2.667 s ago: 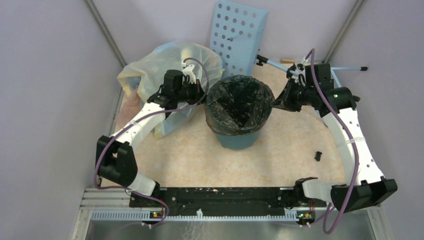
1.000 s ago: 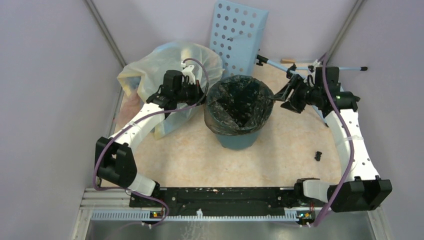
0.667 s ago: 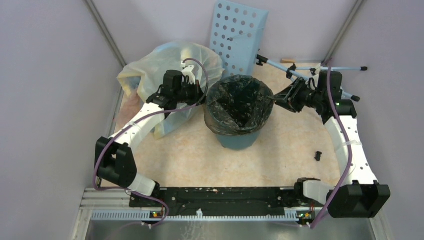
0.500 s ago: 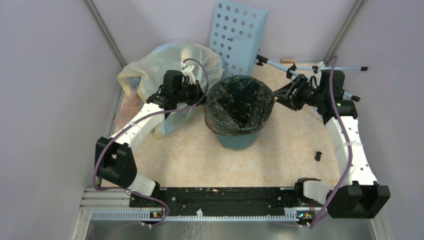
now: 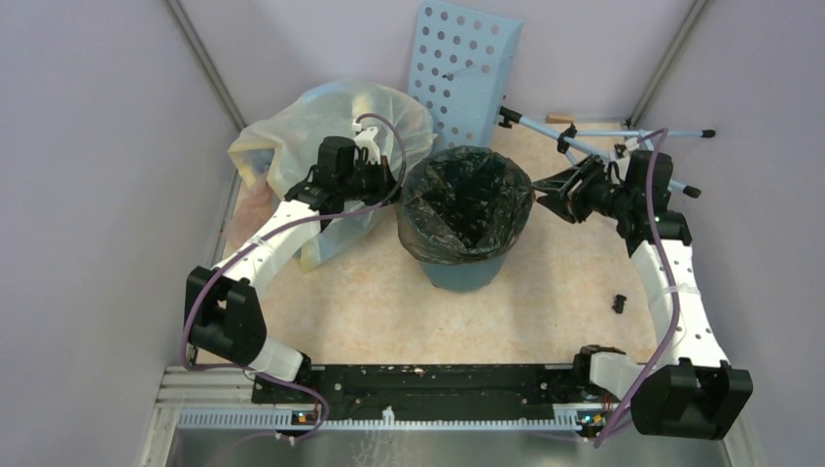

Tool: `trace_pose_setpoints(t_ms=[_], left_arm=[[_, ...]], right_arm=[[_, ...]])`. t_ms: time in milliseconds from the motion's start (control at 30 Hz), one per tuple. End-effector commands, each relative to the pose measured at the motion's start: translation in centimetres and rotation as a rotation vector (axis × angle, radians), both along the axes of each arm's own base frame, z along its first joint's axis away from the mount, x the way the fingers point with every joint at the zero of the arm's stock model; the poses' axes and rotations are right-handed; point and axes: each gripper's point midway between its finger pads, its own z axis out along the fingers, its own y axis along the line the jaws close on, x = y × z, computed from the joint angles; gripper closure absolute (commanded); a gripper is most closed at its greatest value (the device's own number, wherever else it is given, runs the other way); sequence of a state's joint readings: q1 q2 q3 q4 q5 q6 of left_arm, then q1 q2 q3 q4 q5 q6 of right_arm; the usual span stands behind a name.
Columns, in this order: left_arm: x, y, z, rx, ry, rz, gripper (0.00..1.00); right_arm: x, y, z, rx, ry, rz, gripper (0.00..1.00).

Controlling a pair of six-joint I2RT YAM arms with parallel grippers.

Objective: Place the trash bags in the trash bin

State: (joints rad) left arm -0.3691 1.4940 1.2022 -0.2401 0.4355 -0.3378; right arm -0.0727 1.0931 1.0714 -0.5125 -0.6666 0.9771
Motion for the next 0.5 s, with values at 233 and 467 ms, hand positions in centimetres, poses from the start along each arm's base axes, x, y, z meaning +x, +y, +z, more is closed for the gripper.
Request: trace_pose_setpoints(t_ms=[233, 467], left_arm=[[0.4, -0.45, 2.52, -0.028, -0.08, -0.031, 1.0], [0.39, -0.61, 2.81, -0.026, -0.096, -0.052, 1.0]], right_arm=[[0.22, 0.78, 1.76, 0.13, -0.064, 0.018, 0.75], [-0.06, 0.46, 2.05, 0.126, -0.07, 0.0, 1.0]])
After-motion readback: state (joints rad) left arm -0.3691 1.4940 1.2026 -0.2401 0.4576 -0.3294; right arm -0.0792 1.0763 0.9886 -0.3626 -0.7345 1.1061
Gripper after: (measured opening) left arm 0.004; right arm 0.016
